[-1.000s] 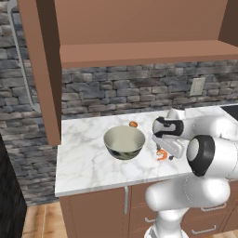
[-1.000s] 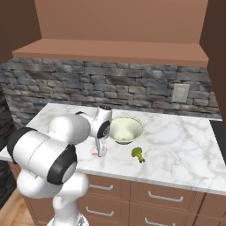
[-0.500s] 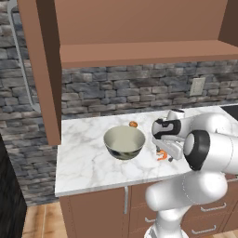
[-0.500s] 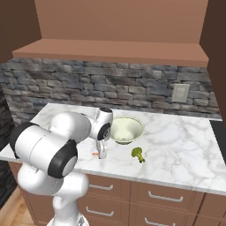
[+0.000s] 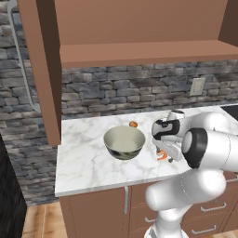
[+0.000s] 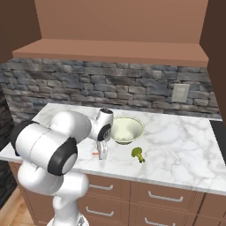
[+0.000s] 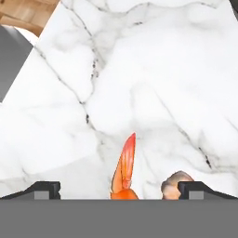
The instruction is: Pick both bowls and place them on the counter. Then place the shrimp in one bowl and place the broccoli in the other bowl.
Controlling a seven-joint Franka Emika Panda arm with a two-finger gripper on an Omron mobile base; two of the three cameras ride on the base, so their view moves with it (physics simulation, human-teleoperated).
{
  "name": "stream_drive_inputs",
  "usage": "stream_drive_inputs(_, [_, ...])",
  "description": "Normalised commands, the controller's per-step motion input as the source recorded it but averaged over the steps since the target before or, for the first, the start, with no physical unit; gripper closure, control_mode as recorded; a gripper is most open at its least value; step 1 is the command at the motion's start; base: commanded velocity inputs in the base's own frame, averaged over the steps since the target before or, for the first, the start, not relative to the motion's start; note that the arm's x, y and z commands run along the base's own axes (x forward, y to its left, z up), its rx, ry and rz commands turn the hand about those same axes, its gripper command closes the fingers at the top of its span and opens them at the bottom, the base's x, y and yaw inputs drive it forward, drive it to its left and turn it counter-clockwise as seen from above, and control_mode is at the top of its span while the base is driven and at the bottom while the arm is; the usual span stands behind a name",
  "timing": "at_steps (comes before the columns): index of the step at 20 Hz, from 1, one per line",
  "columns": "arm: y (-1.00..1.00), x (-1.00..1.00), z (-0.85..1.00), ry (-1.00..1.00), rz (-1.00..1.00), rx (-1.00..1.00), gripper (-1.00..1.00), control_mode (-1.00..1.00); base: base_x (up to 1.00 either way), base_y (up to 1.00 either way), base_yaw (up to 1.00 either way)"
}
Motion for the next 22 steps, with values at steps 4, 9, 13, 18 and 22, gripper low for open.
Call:
stream_drive_inputs(4, [-0.01,0.04,-0.12,0.00,0.00,0.00,-1.00,-1.00,0.00,0.00,0.00])
stream_drive_inputs(9, [0.00,0.17,-0.10,0.00,0.00,0.00,-1.00,-1.00,0.00,0.00,0.00])
stream_drive_inputs(13, [0.00,0.12,-0.08,0.00,0.00,0.00,-1.00,-1.00,0.00,0.00,0.00])
stream_drive_inputs(18, [0.00,0.00,-0.12,0.00,0.00,0.00,-1.00,-1.00,0.00,0.00,0.00])
stream_drive_inputs(22, [0.00,0.00,-0.14,0.00,0.00,0.00,1.00,-1.00,0.00,0.00,0.00])
